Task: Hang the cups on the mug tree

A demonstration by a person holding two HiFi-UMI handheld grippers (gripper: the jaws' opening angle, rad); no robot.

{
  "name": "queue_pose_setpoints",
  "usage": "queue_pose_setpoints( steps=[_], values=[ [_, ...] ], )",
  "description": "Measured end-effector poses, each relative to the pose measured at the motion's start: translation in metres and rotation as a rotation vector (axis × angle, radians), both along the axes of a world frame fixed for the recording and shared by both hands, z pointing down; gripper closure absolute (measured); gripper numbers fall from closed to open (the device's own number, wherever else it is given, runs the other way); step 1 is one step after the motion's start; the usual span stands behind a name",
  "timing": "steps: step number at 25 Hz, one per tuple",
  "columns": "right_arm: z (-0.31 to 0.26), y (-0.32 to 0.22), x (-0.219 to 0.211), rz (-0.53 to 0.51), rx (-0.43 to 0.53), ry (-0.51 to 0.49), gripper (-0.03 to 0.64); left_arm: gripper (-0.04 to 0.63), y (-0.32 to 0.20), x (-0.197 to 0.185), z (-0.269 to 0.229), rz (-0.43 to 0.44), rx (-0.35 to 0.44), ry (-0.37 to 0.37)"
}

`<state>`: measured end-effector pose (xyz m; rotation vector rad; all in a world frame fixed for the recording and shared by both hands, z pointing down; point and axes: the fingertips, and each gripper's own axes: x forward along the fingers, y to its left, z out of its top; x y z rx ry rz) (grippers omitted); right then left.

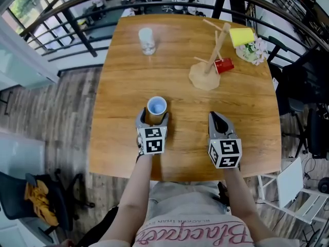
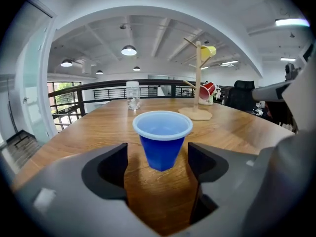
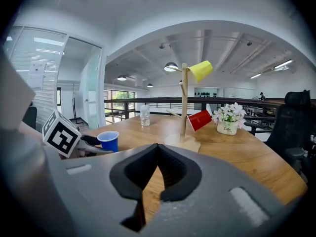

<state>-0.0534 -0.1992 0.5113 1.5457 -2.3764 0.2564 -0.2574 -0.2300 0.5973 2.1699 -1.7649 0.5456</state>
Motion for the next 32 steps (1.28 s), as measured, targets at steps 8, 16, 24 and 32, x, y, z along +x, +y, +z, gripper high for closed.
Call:
queue_pose_setpoints(
  steps=[8,16,24,32],
  values=[
    [0.005,0.003,-0.002,-0.002,-0.016,0.001,0.615,0.305,-0.008,0.004,-0.008,0.014,0.033,-0.005],
    [-0.001,0.006,-0.001,-0.021,-0.013,-0.014,0.615,0.302,-0.003,0.004,-0.026,-0.006,0.061,-0.006],
    [-0.018,0.006,0.011,-0.024,0.002,-0.034,0.615,0.301,-0.001,0.003,-0.055,-0.032,0.099,-0.018],
    [-0.041,-0.003,0.017,-0.041,0.034,-0.055,0.615,0.301,0.0,0.007,-0.093,-0.058,0.16,-0.031]
  ],
)
